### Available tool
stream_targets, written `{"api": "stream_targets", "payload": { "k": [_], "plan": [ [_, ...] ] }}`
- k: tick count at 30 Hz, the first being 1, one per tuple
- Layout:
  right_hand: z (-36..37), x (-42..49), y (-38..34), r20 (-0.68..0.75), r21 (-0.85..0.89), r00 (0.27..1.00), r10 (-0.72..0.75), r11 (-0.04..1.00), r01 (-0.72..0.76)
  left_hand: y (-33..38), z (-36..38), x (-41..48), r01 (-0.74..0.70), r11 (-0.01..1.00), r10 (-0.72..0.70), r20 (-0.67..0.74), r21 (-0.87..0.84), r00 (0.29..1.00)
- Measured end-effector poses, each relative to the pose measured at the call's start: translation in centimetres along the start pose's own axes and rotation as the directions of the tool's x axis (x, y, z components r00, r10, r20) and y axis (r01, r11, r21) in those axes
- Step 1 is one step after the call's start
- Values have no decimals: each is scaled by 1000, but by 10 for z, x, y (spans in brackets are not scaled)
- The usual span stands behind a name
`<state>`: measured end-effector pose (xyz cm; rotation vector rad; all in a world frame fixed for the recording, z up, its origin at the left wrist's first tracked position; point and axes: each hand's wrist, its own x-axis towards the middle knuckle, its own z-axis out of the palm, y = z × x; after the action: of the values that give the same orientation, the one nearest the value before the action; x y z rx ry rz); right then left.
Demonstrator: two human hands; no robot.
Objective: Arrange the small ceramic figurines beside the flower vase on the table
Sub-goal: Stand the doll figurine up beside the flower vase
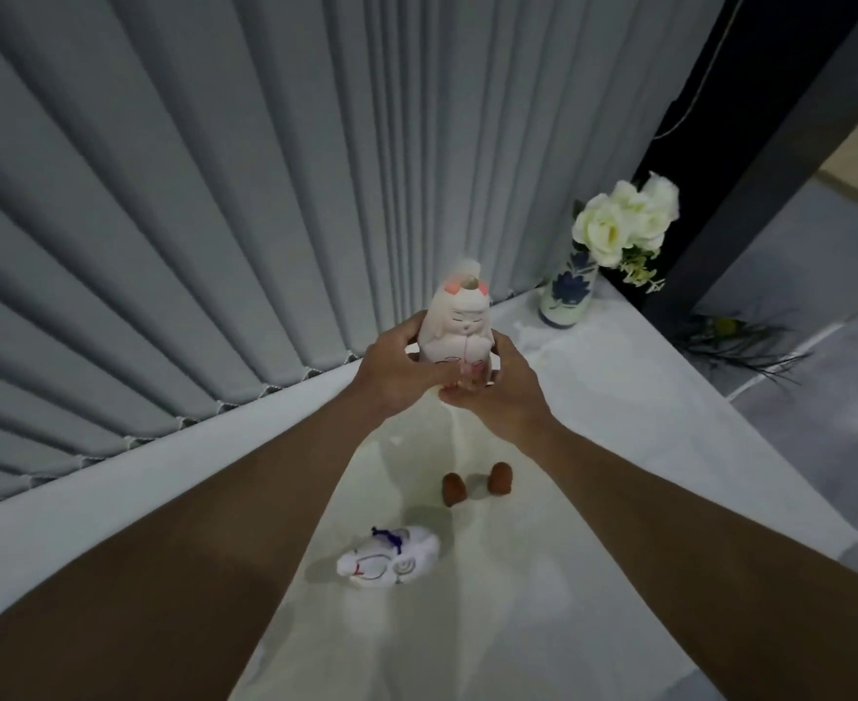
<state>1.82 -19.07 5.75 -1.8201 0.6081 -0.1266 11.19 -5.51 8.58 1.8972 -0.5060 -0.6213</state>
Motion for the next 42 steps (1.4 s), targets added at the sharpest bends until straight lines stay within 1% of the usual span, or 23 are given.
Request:
{"api": "stream_targets", "payload": {
  "k": [7, 16, 21, 23, 26, 29, 32, 35, 37, 39, 42],
  "plan": [
    [-44, 53, 35, -81, -17, 996, 29, 999, -30, 1, 56, 72, 17, 1000, -17, 18, 4, 1000],
    [-65, 104, 55, -133, 5, 991, 21, 1000, -20, -1, 82, 134, 72, 997, -71, -16, 40, 997],
    [-68, 112, 66, -85, 22, 990, 112, 994, -110, -5, 90, 146, 96, 993, -96, -12, 66, 995],
    [-68, 113, 68, -57, 15, 988, 142, 990, -142, -8, 91, 146, 113, 993, -112, -9, 36, 994],
    [-69, 111, 67, -50, 7, 988, 148, 989, -148, -10, 91, 147, 116, 993, -116, 0, -18, 993],
    [-70, 108, 66, -31, -3, 985, 167, 986, -167, -11, 90, 147, 139, 990, -138, 39, -24, 990],
    [-70, 100, 66, -24, -35, 983, 182, 982, -183, -11, 89, 141, 186, 981, -191, 84, 62, 978],
    [-69, 82, 68, -33, -66, 969, 246, 967, -247, -11, 85, 119, 236, 968, -241, 51, 81, 969],
    [-65, 66, 75, -39, -124, 953, 300, 945, -302, -14, 81, 100, 261, 960, -266, 34, 106, 963],
    [-61, 47, 88, -10, -154, 944, 329, 933, -326, -22, 76, 78, 268, 942, -286, 66, 203, 956],
    [-53, 13, 107, 55, -86, 947, 316, 947, -311, -33, 68, 43, 258, 909, -320, 155, 327, 935]
  ]
}}
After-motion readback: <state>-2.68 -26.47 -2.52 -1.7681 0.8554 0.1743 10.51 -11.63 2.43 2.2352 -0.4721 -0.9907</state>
